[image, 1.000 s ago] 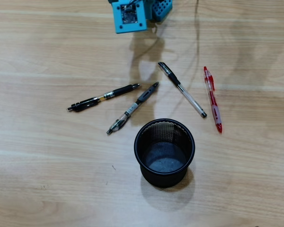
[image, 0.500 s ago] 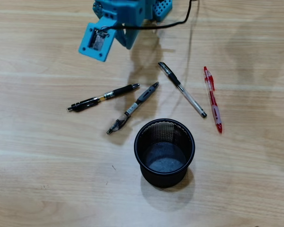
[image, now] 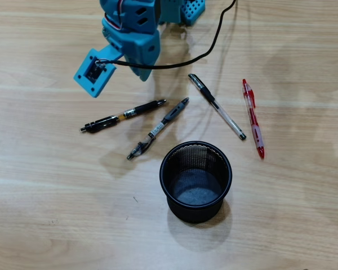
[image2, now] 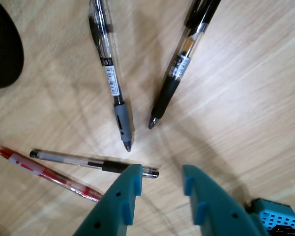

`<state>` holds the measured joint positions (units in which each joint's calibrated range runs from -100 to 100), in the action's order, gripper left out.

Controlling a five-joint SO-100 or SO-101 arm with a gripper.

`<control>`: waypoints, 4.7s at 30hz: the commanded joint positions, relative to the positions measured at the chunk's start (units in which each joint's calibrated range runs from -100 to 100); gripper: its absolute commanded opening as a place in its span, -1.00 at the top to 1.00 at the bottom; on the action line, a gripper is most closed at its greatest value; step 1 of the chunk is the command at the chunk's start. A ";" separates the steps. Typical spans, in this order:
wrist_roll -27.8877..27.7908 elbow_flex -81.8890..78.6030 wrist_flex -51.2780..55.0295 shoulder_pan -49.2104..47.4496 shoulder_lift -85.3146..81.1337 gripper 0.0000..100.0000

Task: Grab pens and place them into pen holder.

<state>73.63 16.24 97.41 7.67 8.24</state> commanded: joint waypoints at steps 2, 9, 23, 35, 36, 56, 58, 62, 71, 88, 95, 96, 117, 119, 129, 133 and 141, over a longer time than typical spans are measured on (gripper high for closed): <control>0.51 4.49 0.49 1.34 2.42 0.62; 0.61 4.49 -3.15 2.16 6.41 0.39; 3.23 4.49 -20.65 6.37 20.59 0.39; 4.07 3.76 -23.38 10.67 25.94 0.39; 4.17 3.67 -24.47 10.57 26.37 0.39; 3.81 3.58 -24.56 10.12 26.37 0.96; 3.70 3.58 -24.47 10.12 26.37 0.96; 3.70 3.58 -24.47 10.21 26.28 0.96; 0.87 3.49 -24.47 11.85 24.84 0.66; 3.70 -13.79 -14.45 6.55 0.97 0.39; 5.59 -19.68 -13.90 5.73 -2.00 0.40; 5.69 -20.22 -13.90 5.73 -1.91 0.40; 9.04 -43.30 -43.97 5.73 1.06 0.57; 9.04 -43.21 -43.97 5.73 1.23 0.72; 8.57 -41.49 -43.42 5.73 1.14 0.96; 7.99 -41.49 -43.42 6.00 0.63 0.96; -0.64 -32.26 -43.15 6.18 -13.12 0.96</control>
<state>76.85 -22.63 54.42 13.48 3.99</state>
